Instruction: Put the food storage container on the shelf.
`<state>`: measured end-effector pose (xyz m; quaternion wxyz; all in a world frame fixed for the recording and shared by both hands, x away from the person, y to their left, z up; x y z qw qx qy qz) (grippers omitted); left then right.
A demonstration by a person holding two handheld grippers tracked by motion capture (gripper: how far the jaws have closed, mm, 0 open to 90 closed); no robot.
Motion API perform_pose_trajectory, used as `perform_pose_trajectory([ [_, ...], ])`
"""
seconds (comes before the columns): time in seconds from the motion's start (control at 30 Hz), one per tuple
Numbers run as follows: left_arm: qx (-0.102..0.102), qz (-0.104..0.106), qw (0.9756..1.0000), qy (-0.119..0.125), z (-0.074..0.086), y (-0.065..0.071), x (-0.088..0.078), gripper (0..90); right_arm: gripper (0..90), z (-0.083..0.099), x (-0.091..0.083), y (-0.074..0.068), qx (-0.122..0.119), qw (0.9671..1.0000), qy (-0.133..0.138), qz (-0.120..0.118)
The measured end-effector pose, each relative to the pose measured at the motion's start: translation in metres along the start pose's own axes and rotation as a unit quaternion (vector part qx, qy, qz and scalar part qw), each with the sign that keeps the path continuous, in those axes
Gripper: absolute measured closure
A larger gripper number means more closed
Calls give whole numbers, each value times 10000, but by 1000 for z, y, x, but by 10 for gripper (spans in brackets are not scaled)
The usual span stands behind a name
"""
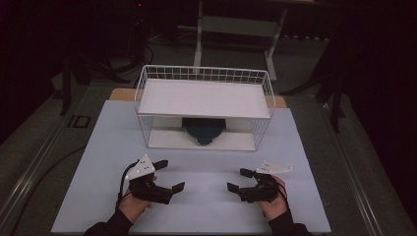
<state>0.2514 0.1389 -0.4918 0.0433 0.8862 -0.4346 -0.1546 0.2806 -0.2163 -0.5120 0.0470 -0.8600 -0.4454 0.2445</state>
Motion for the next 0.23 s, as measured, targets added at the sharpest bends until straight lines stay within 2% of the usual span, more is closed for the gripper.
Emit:
perform_pose_trajectory([
  [0.23, 2, 10, 10000, 23, 0, 0, 0, 12, 151, 3, -4, 5, -18, 10000, -20, 92],
])
Point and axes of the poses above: each handheld gripper's, and its own axes: x roughly forward along the jaws, z roughly out of its underside, y roughly to its right, the point moved 1 cm from there along x, roughly forward along the jaws, and after that the axes turned 7 degrees about y, right-handed, at the moved point
